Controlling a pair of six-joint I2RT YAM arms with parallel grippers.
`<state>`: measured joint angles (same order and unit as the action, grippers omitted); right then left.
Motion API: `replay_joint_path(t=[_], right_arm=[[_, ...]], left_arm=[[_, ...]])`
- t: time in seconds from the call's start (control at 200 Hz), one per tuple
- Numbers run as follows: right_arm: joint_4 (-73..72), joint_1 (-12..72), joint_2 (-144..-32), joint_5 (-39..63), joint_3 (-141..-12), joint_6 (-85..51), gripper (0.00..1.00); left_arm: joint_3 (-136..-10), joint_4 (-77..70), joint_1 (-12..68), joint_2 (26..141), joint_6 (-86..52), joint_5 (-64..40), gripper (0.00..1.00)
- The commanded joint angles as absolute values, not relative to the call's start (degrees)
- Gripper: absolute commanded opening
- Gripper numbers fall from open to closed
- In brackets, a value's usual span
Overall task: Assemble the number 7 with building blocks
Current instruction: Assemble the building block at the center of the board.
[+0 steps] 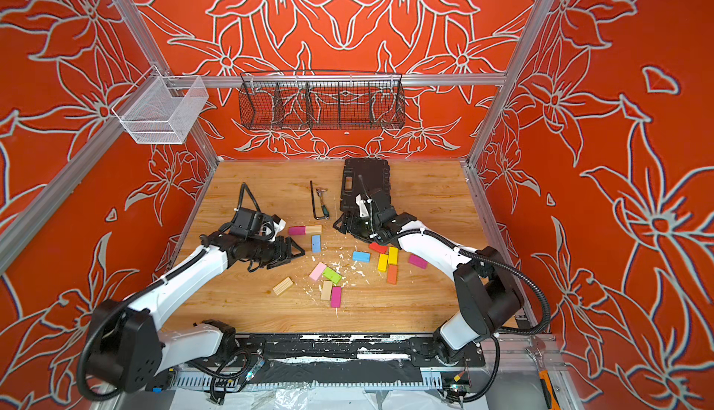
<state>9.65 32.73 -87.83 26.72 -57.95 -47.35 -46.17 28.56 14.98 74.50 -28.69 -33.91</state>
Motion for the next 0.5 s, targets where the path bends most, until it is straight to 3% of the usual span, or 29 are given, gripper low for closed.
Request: replay_joint_path(t=[0.0,0.145,0.495], right_arm=[[9.14,31.43,-84.38,31.63,-56.58,-45.25,0.78],[11.01,29.56,-82.0,33.02,-55.64,-43.97,0.78],[12.62,25.76,-78.13,35.23,-53.38,-42.31,0.77]], left_arm=[[-49.69,25.25,16.88,80.95,-29.72,-33.84,0.59],[-52.74,23.95,18.1,88.87,-29.8,-31.81,0.47],[-57.89,24.87,18.37,98.14,-29.15,-27.1,0.42]])
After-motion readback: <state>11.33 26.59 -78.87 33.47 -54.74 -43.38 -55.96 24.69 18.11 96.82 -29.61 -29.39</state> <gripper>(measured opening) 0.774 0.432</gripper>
